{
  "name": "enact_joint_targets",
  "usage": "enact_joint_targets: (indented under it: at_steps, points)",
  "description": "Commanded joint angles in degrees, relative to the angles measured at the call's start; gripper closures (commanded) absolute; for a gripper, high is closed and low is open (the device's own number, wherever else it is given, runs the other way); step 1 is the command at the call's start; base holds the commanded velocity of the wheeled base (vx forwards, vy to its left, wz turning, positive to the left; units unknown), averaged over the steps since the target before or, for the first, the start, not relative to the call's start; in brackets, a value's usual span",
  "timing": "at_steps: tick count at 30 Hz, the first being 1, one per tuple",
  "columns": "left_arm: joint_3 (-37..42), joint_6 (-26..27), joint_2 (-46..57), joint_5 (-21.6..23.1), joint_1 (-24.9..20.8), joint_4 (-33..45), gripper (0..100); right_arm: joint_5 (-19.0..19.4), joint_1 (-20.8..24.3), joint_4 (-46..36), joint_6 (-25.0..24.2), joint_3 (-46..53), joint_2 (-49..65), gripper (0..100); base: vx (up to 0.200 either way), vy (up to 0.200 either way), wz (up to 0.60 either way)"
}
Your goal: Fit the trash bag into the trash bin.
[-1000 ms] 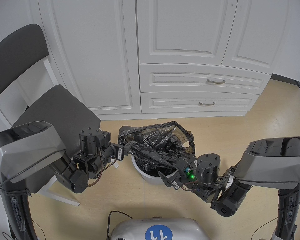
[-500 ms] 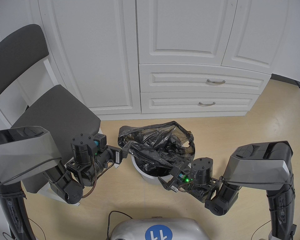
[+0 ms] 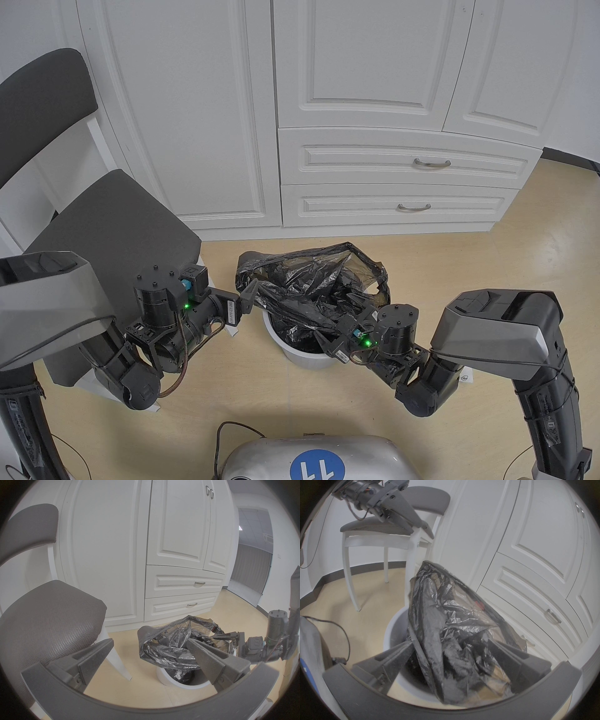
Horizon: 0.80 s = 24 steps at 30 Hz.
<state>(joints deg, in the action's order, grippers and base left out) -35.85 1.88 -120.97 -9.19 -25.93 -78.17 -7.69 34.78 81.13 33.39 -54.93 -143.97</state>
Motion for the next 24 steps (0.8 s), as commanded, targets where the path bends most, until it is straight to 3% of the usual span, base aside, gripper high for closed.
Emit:
enact_joint_targets:
  at_steps: [1, 13, 18, 24]
  points:
    - [0.0, 0.0, -0.1, 0.0, -0.2, -0.1, 0, 1.9, -1.0, 1.2, -0.3, -3.1, -3.4, 100, 0.0, 0.0, 0.0]
    - [0.5, 0.0, 0.3, 0.0, -0.3, -0.1, 0, 4.0, -0.7, -1.9, -5.5, 4.1, 5.5, 100, 0.0, 0.0, 0.0]
    - [0.6, 0.1, 0.3, 0.0, -0.5, -0.1, 0, 6.8, 2.8, -4.9, -10.1, 9.3, 8.4, 100, 0.0, 0.0, 0.0]
    - [0.9, 0.1, -0.1, 0.1, -0.6, -0.1, 0, 6.8, 5.6, -4.2, -10.2, 9.5, 4.1, 100, 0.0, 0.0, 0.0]
